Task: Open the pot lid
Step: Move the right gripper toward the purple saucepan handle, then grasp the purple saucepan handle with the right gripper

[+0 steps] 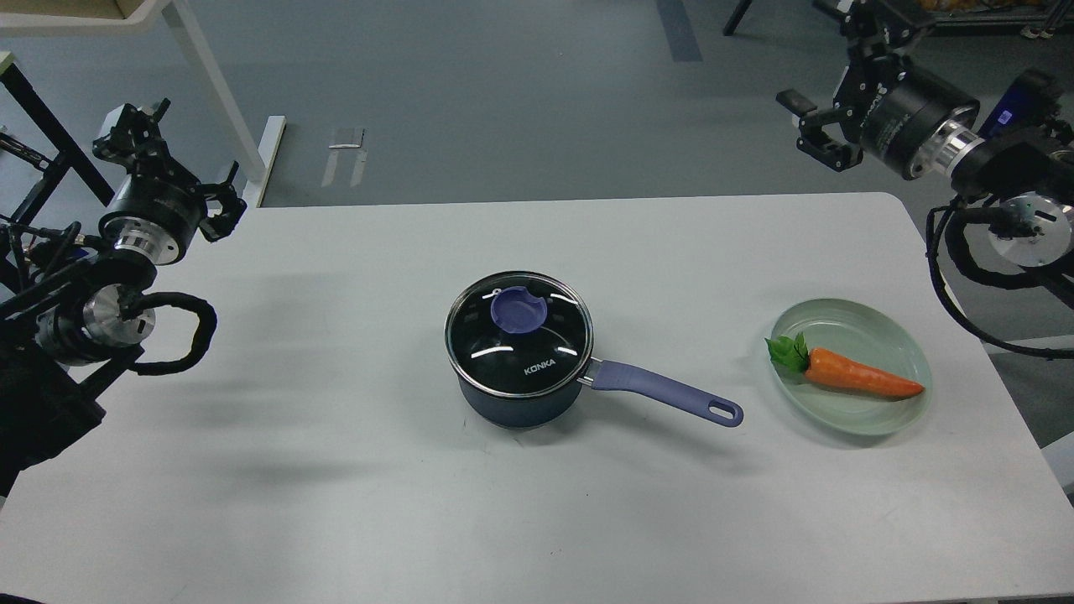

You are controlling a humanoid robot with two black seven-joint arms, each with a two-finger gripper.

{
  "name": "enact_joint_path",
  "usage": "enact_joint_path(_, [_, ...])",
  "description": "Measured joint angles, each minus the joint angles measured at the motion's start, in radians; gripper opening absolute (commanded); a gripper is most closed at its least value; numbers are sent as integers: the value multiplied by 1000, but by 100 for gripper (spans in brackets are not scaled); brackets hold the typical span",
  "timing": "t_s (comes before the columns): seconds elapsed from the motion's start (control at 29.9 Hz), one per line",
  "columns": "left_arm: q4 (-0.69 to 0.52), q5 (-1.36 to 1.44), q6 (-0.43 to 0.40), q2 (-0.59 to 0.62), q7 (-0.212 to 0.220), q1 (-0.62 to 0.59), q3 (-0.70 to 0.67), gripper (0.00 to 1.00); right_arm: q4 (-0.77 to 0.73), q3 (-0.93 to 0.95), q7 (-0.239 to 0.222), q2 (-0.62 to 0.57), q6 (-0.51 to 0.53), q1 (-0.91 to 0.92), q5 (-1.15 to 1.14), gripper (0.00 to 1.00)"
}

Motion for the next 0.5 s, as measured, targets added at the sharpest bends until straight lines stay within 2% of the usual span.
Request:
enact_joint_path(0.2, [1,73,-36,24,49,-5,4,99,146,-146,0,-23,-14,72,-343,99])
enact_joint_path(0.5, [-4,113,-44,33,57,-5,3,99,314,-488,2,11,-49,298,-761,98])
